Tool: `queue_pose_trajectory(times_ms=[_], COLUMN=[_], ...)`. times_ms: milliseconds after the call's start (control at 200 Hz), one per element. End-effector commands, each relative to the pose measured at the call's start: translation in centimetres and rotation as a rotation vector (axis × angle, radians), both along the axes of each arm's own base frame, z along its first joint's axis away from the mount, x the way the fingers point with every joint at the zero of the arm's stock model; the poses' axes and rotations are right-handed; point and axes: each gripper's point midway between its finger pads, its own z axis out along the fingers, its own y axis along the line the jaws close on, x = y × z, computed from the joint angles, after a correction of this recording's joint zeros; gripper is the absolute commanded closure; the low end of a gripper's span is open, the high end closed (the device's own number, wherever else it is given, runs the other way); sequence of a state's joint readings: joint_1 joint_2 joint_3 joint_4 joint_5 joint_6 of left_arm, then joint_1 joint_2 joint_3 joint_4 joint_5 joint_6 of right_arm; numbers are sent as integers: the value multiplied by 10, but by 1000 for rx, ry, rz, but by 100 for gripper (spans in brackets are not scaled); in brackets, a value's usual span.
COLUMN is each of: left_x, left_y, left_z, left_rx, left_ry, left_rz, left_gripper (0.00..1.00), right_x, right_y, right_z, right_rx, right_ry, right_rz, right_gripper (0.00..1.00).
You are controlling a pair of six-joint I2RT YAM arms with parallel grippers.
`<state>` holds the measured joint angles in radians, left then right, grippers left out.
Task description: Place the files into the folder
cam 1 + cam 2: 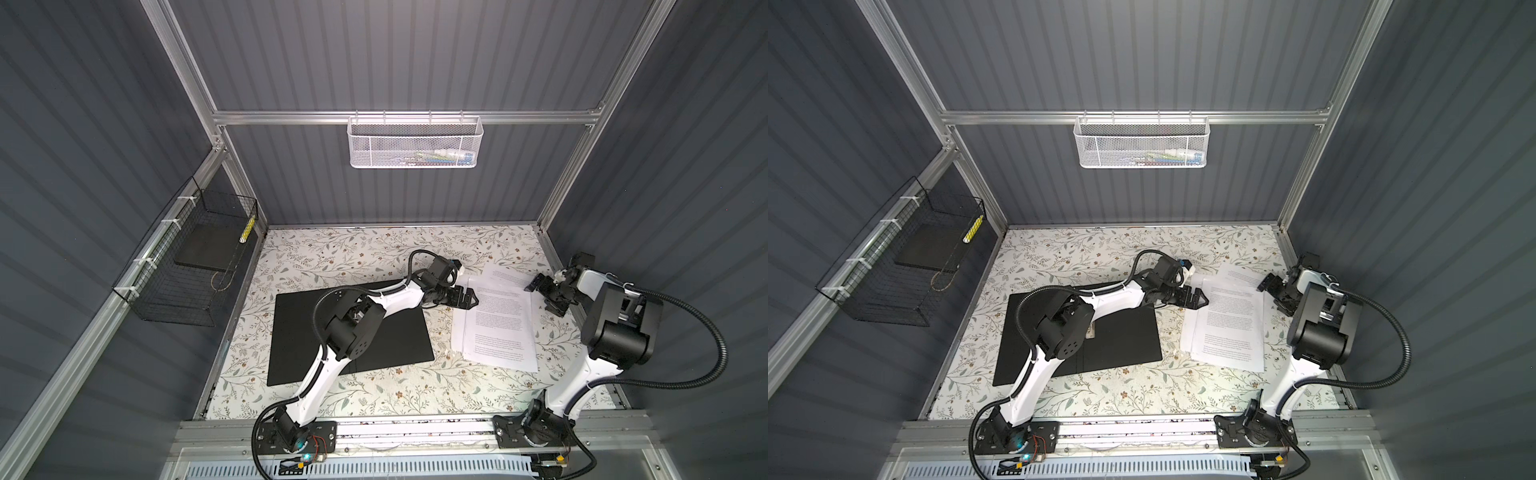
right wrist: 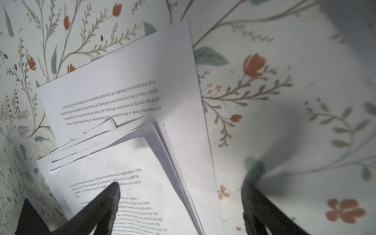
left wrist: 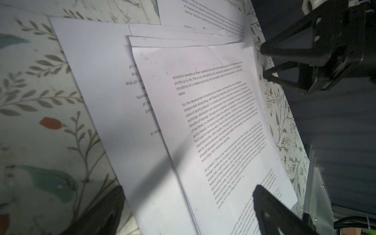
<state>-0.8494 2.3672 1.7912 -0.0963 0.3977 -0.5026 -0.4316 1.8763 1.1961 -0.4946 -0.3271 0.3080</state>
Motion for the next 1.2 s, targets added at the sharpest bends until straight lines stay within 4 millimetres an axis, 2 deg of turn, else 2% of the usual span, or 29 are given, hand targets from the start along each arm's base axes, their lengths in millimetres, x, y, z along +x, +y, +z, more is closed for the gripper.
queue_pose_trajectory(times_ms=[0,225,385,450,600,750,936,1111,1196], left_x=[-19,-16,-12,-9,-4,-1,-1,-4,-4], left_y=[11,7,5,6,4,4,8,10,10], left_z=[-52,-57,-50,-45,-27,-18,-22,-23,-23], left_rx=[79,78,72,76,58,59,85,88,82], left_ry=[114,120,99,83,47,25,23,27,28], left_rz=[-10,-7,-4,1,5,9,12,11,11], left_gripper=[1,1,1,1,1,1,1,1,1], right_x=[-13,-19,-19,-20,-22,-18,-10,-17,-19], right_y=[22,43,53,47,12,-4,-6,-4,3], right_z=[0,-2,5,11,25,18,4,-6,-11], right_rx=[74,143,162,114,-85,-126,-111,-130,-100], right_ry=[8,-12,-41,-49,-33,12,92,134,146], right_rz=[14,27,40,32,-26,-39,13,32,54], right_gripper=[7,8,8,7,5,4,5,5,5])
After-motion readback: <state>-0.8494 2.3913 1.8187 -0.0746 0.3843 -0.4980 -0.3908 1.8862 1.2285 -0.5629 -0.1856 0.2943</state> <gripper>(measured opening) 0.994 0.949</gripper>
